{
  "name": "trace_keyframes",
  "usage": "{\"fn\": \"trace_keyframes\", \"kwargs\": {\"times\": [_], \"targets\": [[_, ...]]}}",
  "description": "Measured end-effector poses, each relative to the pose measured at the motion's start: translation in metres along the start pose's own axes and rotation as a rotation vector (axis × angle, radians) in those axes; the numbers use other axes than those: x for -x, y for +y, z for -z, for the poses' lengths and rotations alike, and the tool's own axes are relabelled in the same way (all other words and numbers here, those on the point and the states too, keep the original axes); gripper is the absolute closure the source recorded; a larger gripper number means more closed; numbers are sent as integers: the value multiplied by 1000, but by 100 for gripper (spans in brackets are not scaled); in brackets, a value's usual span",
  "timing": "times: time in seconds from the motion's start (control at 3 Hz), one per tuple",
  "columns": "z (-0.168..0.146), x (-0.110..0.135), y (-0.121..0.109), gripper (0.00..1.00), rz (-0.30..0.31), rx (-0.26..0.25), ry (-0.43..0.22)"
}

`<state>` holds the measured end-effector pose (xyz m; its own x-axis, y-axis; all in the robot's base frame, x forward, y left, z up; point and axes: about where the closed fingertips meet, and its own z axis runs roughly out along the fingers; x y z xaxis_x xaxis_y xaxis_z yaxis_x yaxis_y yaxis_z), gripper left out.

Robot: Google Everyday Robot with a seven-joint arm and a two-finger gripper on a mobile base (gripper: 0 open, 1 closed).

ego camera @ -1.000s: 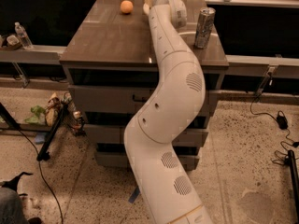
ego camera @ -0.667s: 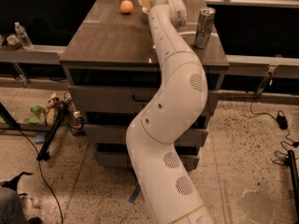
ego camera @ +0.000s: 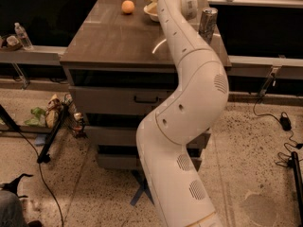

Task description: Place sponge into paper bowl

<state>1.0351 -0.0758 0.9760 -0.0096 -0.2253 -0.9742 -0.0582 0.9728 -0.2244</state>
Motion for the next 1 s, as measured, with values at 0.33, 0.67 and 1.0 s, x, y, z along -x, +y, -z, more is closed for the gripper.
{"fn": "trace_keyframes", "kwargs": {"times": [0.33, 0.67, 1.0], "targets": [[17, 31, -23, 0, 81, -7, 9], [54, 64, -105, 0, 105, -70, 17], [54, 64, -105, 0, 105, -70, 17]]}}
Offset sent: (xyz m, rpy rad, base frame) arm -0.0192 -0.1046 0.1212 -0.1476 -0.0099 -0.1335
